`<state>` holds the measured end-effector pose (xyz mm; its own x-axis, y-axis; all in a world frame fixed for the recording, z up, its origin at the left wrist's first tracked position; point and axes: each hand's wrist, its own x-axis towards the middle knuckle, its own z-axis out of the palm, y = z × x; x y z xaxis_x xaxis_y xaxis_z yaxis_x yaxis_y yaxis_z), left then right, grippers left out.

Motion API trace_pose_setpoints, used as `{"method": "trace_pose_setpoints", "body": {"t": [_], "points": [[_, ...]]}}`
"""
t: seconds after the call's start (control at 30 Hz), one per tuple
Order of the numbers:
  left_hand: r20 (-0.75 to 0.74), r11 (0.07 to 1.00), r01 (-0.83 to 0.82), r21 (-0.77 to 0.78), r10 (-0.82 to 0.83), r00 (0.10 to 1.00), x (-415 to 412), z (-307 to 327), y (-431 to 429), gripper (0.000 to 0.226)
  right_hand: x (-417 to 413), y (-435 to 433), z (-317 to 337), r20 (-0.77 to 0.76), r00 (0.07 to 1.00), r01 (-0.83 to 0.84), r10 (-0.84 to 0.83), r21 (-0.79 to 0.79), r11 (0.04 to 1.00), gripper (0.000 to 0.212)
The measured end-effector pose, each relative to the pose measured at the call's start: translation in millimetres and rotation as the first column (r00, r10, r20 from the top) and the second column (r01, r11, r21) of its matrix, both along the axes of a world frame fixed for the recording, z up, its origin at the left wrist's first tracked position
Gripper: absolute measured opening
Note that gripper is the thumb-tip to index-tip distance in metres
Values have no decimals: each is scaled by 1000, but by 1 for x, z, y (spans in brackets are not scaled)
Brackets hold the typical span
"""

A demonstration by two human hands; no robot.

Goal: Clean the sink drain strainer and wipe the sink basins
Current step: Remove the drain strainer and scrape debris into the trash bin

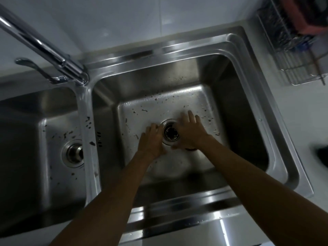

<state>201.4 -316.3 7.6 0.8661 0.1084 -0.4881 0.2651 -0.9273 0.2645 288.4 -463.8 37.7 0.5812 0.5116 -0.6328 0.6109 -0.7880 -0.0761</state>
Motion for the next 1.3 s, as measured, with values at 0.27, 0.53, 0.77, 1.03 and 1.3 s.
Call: {"method": "trace_pose_setpoints", "body": {"t": [0.27,0.53,0.77,1.03,1.3], "points": [[-2,999,-1,48,1,1000,-12,-9,30,113,-30,24,-31,102,989,-88,110,-194,977,52],[0,998,-27,59,27,1000,-16,-6,22,98,-30,24,-33,174,984,-30,38,-46,999,34],[43,999,2,34,-4,999,-22,2,17,93,-44,23,-23,250,968,-52,27,94,994,32],[25,999,46,-3,-45,999,-52,11,30,76,-85,32,-12,168,984,-75,53,129,989,42],[-95,996,92,-9,-92,991,-73,9,41,64,-101,39,-15,21,999,-26,24,132,991,55]]}}
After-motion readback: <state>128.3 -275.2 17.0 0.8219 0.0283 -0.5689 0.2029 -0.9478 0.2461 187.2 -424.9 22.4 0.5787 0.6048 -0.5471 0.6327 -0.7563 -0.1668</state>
